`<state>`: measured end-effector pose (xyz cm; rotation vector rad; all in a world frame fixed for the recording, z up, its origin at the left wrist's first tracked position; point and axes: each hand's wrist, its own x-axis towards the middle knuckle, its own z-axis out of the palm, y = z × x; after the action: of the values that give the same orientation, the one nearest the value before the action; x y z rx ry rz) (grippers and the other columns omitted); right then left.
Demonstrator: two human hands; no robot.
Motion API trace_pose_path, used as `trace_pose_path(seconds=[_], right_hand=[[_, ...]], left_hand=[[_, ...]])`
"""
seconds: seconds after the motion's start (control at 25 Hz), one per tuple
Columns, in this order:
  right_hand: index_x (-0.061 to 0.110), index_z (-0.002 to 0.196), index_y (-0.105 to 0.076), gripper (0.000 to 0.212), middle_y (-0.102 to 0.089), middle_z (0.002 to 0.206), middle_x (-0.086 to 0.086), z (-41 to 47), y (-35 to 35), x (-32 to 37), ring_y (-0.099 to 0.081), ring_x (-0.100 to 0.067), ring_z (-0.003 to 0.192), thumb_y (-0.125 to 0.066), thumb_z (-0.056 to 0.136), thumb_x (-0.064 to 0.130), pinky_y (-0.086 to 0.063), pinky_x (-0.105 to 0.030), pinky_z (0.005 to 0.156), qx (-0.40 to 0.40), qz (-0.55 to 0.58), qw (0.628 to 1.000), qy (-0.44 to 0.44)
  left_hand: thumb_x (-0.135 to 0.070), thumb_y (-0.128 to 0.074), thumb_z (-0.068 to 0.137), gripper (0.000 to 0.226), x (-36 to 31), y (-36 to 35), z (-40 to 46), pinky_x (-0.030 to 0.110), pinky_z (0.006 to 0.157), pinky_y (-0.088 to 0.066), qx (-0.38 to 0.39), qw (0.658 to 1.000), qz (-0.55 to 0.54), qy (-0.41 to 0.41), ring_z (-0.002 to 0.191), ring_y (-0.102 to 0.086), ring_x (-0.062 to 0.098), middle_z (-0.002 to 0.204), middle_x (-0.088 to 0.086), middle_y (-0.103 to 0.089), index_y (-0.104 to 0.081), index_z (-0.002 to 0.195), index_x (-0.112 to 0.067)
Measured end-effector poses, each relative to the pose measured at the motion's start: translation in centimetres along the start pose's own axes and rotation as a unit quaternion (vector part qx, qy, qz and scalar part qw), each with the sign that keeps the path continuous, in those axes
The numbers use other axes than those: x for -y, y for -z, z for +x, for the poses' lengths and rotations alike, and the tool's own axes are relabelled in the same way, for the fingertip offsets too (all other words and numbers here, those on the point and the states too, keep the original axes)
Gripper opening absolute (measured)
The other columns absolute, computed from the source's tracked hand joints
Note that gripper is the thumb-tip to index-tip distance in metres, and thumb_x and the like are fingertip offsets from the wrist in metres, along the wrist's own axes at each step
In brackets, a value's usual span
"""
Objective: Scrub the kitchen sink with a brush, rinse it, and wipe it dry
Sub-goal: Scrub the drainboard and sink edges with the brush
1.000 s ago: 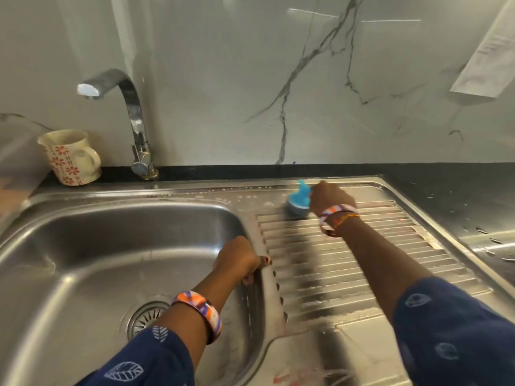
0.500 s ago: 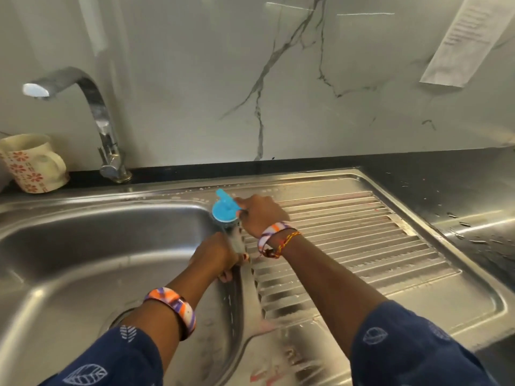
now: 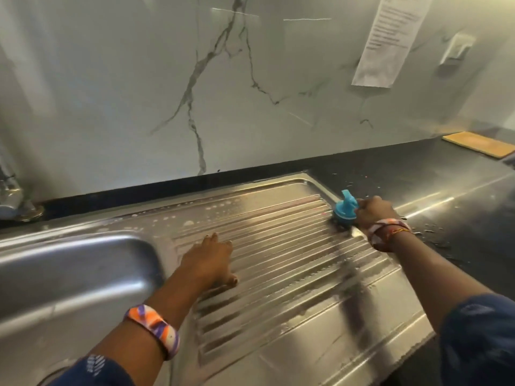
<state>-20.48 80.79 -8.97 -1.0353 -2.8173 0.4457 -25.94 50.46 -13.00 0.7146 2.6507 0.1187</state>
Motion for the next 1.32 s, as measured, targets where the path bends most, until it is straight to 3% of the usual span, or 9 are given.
trace_pose_path(seconds=[0.12, 0.28, 0.56, 0.68, 0.8, 0.92, 1.08, 1.24, 1.32], right_hand=[[0.011, 0.122, -0.062, 0.031, -0.061, 0.069, -0.007, 0.2, -0.4, 0.8, -0.055, -0.018, 0.058, -0.054, 0.094, 0.018, -0.044, -0.017, 0.048, 0.089, 0.093, 0.991, 0.041], [0.016, 0.123, -0.062, 0.032, -0.067, 0.11, -0.014, 2.1, -0.3, 0.5, -0.064, -0.029, 0.095, -0.049, 0.094, 0.023, -0.047, -0.029, 0.076, -0.015, 0.001, 1.0, 0.011], [0.009, 0.124, -0.06, 0.034, -0.066, 0.111, -0.012, 3.1, -0.3, 1.0, -0.06, -0.022, 0.085, -0.052, 0.094, 0.021, -0.05, -0.029, 0.078, 0.004, 0.029, 0.999, 0.027], [0.005, 0.123, -0.06, 0.034, -0.065, 0.095, -0.009, 3.3, -0.3, 1.6, -0.054, -0.017, 0.071, -0.054, 0.093, 0.019, -0.047, -0.024, 0.065, 0.054, 0.074, 0.995, 0.027], [0.003, 0.122, -0.06, 0.035, -0.065, 0.105, -0.013, 3.7, -0.3, 2.0, -0.058, -0.022, 0.081, -0.055, 0.092, 0.022, -0.052, -0.031, 0.078, 0.007, 0.023, 1.0, 0.018], [0.009, 0.114, -0.063, 0.025, -0.061, 0.084, -0.009, 3.1, -0.1, 2.9, -0.049, -0.015, 0.063, -0.055, 0.093, 0.021, -0.044, -0.022, 0.058, 0.096, 0.068, 0.993, 0.032], [0.005, 0.123, -0.058, 0.035, -0.065, 0.107, -0.013, 3.0, -0.3, 3.0, -0.06, -0.025, 0.088, -0.052, 0.094, 0.023, -0.048, -0.032, 0.078, -0.013, -0.062, 0.997, 0.04], [0.006, 0.124, -0.059, 0.034, -0.059, 0.076, -0.005, 1.8, -0.7, 4.8, -0.048, -0.013, 0.061, -0.052, 0.095, 0.021, -0.042, -0.016, 0.052, 0.143, 0.063, 0.983, 0.095], [0.004, 0.121, -0.061, 0.036, -0.065, 0.089, -0.01, 2.6, -0.5, 4.9, -0.052, -0.018, 0.068, -0.054, 0.094, 0.026, -0.044, -0.023, 0.061, 0.077, 0.018, 0.994, 0.079]], left_hand=[[-0.045, -0.07, 0.079, 0.058, -1.3, -0.2, 2.2, 0.035, 0.098, -0.044, -0.007, 0.999, -0.038, 0.01, 0.118, -0.049, 0.025, 0.136, 0.009, -0.047, -0.049, 0.125, -0.015], [-0.046, -0.075, 0.073, 0.057, -2.4, 0.6, 3.0, 0.032, 0.087, -0.046, -0.012, 0.999, -0.024, 0.029, 0.105, -0.055, 0.023, 0.118, 0.007, -0.058, -0.055, 0.116, -0.015], [-0.048, -0.076, 0.071, 0.059, -3.1, 0.7, 3.9, 0.03, 0.081, -0.044, -0.026, 0.999, -0.01, 0.024, 0.101, -0.056, 0.023, 0.116, 0.009, -0.059, -0.057, 0.113, -0.011], [-0.046, -0.075, 0.073, 0.056, -3.1, 0.5, 3.9, 0.027, 0.077, -0.042, -0.032, 0.999, -0.025, 0.014, 0.091, -0.052, 0.018, 0.111, 0.007, -0.06, -0.056, 0.112, -0.011], [-0.044, -0.075, 0.073, 0.051, -3.2, 0.3, 4.1, 0.028, 0.079, -0.045, -0.034, 0.999, -0.039, 0.009, 0.092, -0.055, 0.019, 0.103, 0.005, -0.06, -0.057, 0.109, -0.011], [-0.044, -0.075, 0.074, 0.051, -3.1, 0.2, 4.3, 0.029, 0.082, -0.047, -0.034, 0.998, -0.043, 0.01, 0.091, -0.056, 0.019, 0.099, 0.004, -0.059, -0.057, 0.108, -0.012], [-0.045, -0.074, 0.074, 0.052, -3.0, 0.0, 4.2, 0.028, 0.08, -0.045, -0.038, 0.998, -0.042, 0.009, 0.094, -0.055, 0.019, 0.105, 0.005, -0.059, -0.056, 0.11, -0.012], [-0.045, -0.073, 0.076, 0.051, -3.1, 0.1, 4.2, 0.028, 0.081, -0.045, -0.043, 0.998, -0.052, 0.006, 0.093, -0.055, 0.018, 0.107, 0.005, -0.06, -0.056, 0.111, -0.012], [-0.045, -0.073, 0.076, 0.052, -3.1, 0.1, 4.0, 0.027, 0.08, -0.044, -0.044, 0.997, -0.056, 0.004, 0.093, -0.054, 0.018, 0.108, 0.005, -0.059, -0.055, 0.113, -0.013]])
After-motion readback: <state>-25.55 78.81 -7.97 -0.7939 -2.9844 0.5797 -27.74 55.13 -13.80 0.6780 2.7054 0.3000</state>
